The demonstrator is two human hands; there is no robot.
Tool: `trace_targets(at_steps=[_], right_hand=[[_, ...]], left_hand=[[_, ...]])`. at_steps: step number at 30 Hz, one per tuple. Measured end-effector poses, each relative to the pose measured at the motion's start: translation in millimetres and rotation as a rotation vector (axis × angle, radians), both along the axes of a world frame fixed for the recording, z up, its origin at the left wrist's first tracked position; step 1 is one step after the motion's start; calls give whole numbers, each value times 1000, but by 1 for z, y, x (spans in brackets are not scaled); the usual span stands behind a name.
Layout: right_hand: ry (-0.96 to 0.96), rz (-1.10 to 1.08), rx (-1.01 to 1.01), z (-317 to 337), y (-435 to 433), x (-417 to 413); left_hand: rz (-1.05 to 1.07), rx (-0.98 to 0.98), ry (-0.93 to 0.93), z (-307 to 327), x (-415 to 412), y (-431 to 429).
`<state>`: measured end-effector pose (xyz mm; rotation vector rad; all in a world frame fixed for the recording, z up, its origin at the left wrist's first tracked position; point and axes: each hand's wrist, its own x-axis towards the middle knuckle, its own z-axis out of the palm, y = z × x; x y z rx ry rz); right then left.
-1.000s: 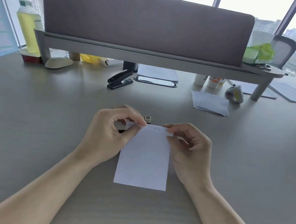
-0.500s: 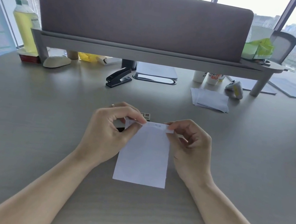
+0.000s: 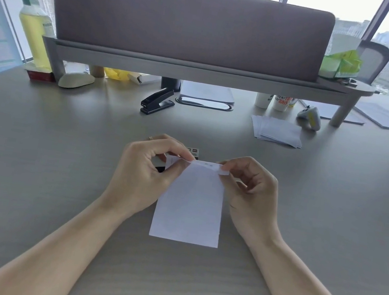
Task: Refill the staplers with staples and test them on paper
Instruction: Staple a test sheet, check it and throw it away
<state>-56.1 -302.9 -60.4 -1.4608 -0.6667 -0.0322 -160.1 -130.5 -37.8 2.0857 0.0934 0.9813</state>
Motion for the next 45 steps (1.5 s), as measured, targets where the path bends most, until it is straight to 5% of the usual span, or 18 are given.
trace_targets(at_steps=[23,29,35,38,42,45], right_hand=[[29,18,8,0,2,-1],[-11,27,-2,-2,2,-1],[4,-14,30,0,-2,1],[91,9,49,9,-16,3],[165,11,33,18,-57,9],[172,-94,76,22,-99,14]], left_hand=[[35,-2,69,2,-3,-4],[50,438,170,26,11,-4],[-115,435,352,52,30,-11],[-141,281,357,59,40,-18],[-238,-317,259,75,56,-44],[-271,-532,261,81,72,-74]])
